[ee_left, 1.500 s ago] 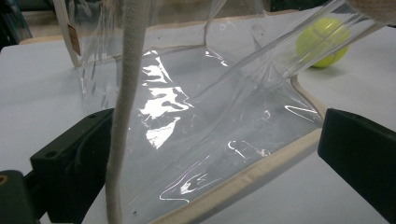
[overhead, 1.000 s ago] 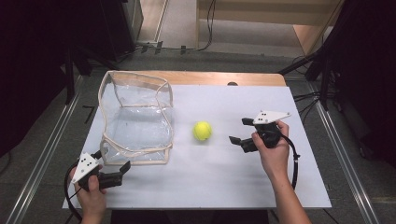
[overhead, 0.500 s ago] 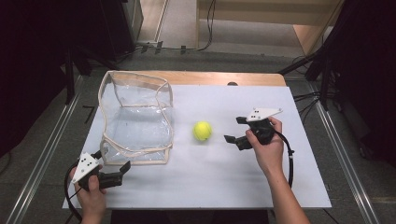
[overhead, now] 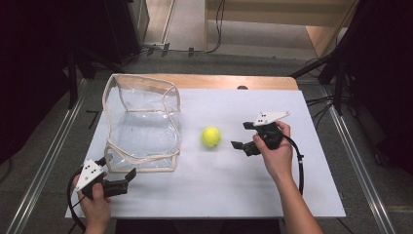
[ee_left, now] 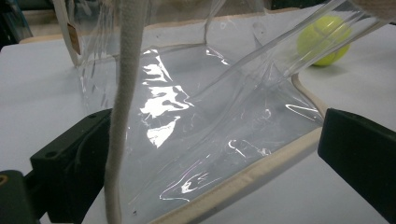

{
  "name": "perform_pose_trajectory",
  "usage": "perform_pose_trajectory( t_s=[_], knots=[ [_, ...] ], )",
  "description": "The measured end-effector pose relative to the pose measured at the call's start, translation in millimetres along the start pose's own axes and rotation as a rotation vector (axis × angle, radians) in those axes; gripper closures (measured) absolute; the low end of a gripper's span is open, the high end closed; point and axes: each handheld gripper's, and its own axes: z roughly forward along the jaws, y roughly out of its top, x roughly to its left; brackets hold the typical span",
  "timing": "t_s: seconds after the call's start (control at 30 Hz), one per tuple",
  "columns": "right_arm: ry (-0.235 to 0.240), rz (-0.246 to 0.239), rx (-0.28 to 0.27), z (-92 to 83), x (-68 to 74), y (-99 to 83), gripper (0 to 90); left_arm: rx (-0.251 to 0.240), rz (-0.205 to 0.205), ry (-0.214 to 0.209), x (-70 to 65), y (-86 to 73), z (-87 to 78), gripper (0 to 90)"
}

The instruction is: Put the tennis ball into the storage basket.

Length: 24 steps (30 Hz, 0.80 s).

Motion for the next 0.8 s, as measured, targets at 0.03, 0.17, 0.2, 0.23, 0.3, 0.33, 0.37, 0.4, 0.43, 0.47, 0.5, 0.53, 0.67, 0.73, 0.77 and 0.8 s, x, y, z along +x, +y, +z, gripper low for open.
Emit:
perform_pose_trajectory(
  t_s=[0.03, 0.17, 0.2, 0.23, 0.3, 0.33, 0.37, 0.4, 0.43, 0.47, 0.5, 0.53, 0.67, 0.73, 0.77, 0.8],
  knots=[
    [0.0, 0.0, 0.0, 0.0, 0.0, 0.0, 10.7, 0.0, 0.0, 0.0, 0.0, 0.0, 0.0, 0.0],
    [0.007, 0.0, 0.007, 3.7, -0.3, 1.1, 10.7, 0.001, 0.0, -0.001, 0.1, 0.0, -0.1, 0.0],
    [0.008, 0.003, 0.009, 4.4, -0.2, 1.6, 10.7, 0.0, 0.0, -0.001, 0.1, 0.0, -0.1, 0.0],
    [0.011, 0.0, 0.008, 5.4, -0.4, 2.2, 10.7, 0.0, 0.001, -0.001, 0.3, 0.0, -0.2, 0.0],
    [0.014, -0.005, 0.011, 7.1, -0.4, 3.3, 10.7, 0.001, 0.001, -0.001, 0.3, 0.0, -0.2, 0.0],
    [0.018, -0.005, 0.017, 8.8, 0.2, 4.7, 10.7, 0.001, 0.001, -0.001, 0.3, 0.0, -0.2, 0.0],
    [0.018, -0.005, 0.017, 8.8, 0.2, 4.7, 10.7, 0.001, 0.001, -0.001, 0.3, 0.0, -0.2, 0.0],
    [0.018, -0.007, 0.019, 9.8, 0.2, 5.4, 10.7, -0.001, 0.0, -0.003, 0.4, 0.0, -0.1, 0.0],
    [0.022, -0.008, 0.023, 10.9, 0.5, 6.2, 10.7, -0.002, 0.0, -0.003, 0.4, -0.1, -0.2, 0.0],
    [0.023, -0.008, 0.027, 12.5, 0.5, 7.3, 10.7, -0.002, 0.0, -0.002, 0.4, -0.1, -0.2, 0.0],
    [0.023, -0.009, 0.03, 13.3, 0.2, 7.8, 10.7, -0.002, 0.0, -0.002, 0.5, -0.1, -0.3, 0.0],
    [0.023, -0.009, 0.03, 13.3, 0.2, 7.8, 10.7, -0.002, -0.001, -0.003, 0.5, -0.1, -0.3, 0.0],
    [0.028, -0.013, 0.039, 16.7, 0.4, 10.3, 10.7, -0.003, -0.001, -0.003, 0.6, -0.1, -0.4, 0.0],
    [0.03, -0.018, 0.043, 18.8, 0.9, 11.7, 10.7, -0.003, -0.002, -0.003, 0.6, -0.1, -0.5, 0.0],
    [0.032, -0.019, 0.05, 20.9, 1.4, 13.3, 10.7, -0.004, -0.002, -0.003, 0.6, -0.1, -0.5, 0.0],
    [0.032, -0.019, 0.05, 20.9, 1.4, 13.3, 10.7, -0.004, -0.003, -0.003, 0.7, -0.1, -0.5, 0.0]
  ],
)
